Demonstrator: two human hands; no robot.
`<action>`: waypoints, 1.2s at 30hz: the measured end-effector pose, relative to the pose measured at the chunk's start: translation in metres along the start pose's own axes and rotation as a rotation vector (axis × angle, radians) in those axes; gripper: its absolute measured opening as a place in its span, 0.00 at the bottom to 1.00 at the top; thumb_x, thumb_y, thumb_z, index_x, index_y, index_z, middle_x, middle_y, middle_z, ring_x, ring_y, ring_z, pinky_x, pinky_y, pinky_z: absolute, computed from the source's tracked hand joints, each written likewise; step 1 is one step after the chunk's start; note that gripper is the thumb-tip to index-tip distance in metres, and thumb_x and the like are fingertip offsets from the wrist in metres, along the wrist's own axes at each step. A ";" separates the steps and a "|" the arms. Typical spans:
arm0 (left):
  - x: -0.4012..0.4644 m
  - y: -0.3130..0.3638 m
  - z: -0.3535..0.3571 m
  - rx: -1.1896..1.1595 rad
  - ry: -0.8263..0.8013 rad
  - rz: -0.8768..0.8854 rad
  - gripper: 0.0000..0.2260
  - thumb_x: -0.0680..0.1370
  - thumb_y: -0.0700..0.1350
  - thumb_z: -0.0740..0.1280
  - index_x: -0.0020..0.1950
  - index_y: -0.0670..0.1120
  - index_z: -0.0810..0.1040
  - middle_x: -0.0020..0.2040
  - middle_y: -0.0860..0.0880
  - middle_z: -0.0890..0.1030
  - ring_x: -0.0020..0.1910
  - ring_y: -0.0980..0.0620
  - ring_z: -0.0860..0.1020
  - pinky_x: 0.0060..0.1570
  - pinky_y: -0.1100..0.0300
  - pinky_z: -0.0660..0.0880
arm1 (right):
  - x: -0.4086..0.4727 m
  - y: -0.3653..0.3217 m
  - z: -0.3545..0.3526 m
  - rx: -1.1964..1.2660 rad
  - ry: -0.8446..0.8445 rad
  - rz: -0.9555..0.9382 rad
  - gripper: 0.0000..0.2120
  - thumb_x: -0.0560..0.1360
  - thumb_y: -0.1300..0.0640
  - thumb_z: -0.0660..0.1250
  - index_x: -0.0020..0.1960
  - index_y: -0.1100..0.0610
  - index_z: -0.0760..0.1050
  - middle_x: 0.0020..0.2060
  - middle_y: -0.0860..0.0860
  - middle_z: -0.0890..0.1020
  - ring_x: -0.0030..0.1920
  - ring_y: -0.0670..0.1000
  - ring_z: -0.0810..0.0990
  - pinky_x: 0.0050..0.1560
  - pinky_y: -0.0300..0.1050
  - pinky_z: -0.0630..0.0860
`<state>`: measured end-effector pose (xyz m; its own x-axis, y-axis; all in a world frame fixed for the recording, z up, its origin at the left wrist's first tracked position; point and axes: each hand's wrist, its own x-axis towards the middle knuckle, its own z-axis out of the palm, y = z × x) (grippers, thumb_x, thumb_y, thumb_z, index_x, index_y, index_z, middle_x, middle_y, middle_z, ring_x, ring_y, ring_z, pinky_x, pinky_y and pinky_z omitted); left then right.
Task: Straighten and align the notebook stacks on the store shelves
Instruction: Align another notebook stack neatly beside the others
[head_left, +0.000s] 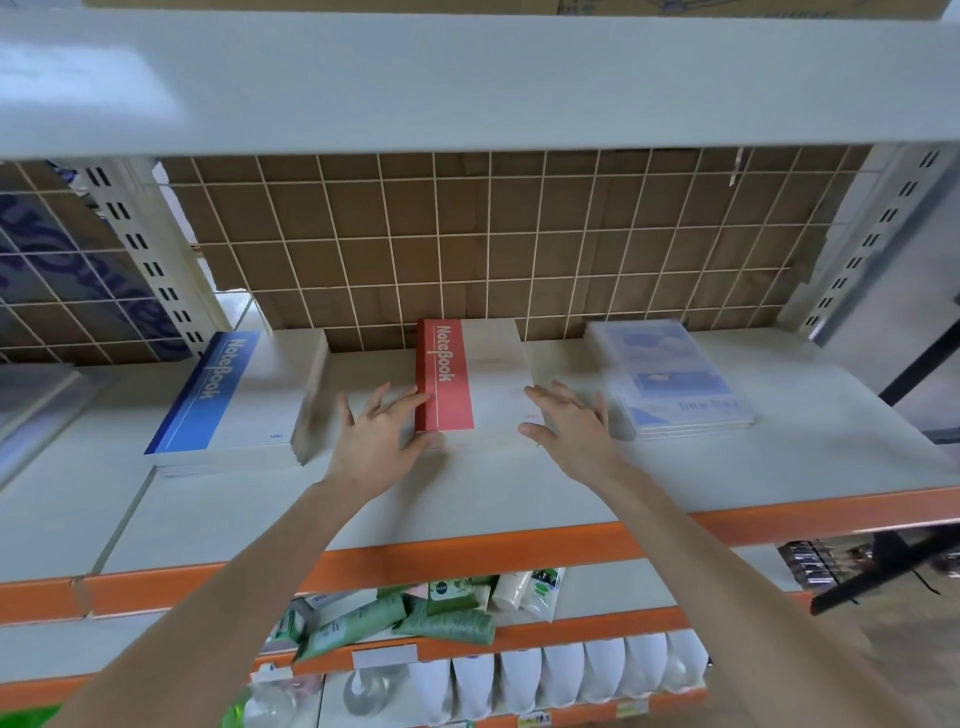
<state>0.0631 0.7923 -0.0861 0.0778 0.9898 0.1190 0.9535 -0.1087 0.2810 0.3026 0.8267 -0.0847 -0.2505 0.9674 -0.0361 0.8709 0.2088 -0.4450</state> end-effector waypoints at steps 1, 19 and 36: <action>0.000 0.001 0.000 0.009 -0.007 0.001 0.24 0.79 0.57 0.59 0.74 0.54 0.61 0.74 0.55 0.63 0.76 0.52 0.50 0.70 0.38 0.39 | 0.001 0.000 0.000 0.002 0.000 0.000 0.25 0.80 0.48 0.59 0.75 0.50 0.59 0.74 0.44 0.63 0.76 0.43 0.49 0.72 0.54 0.36; -0.063 -0.056 -0.019 0.280 0.074 -0.075 0.35 0.73 0.69 0.38 0.76 0.53 0.39 0.78 0.49 0.44 0.76 0.47 0.41 0.71 0.44 0.37 | -0.012 -0.095 0.020 -0.209 0.032 -0.232 0.38 0.78 0.47 0.63 0.78 0.50 0.43 0.77 0.51 0.41 0.76 0.55 0.37 0.74 0.61 0.40; -0.306 -0.396 -0.162 0.288 0.243 -0.536 0.32 0.79 0.61 0.56 0.77 0.53 0.47 0.78 0.48 0.48 0.77 0.45 0.45 0.71 0.41 0.43 | -0.048 -0.488 0.217 -0.204 -0.124 -0.672 0.35 0.79 0.47 0.61 0.78 0.51 0.45 0.77 0.51 0.41 0.76 0.52 0.38 0.72 0.57 0.37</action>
<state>-0.3853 0.5180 -0.0795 -0.4658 0.8474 0.2550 0.8843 0.4563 0.0991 -0.2019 0.6475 -0.0605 -0.7964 0.5994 0.0804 0.5701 0.7884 -0.2312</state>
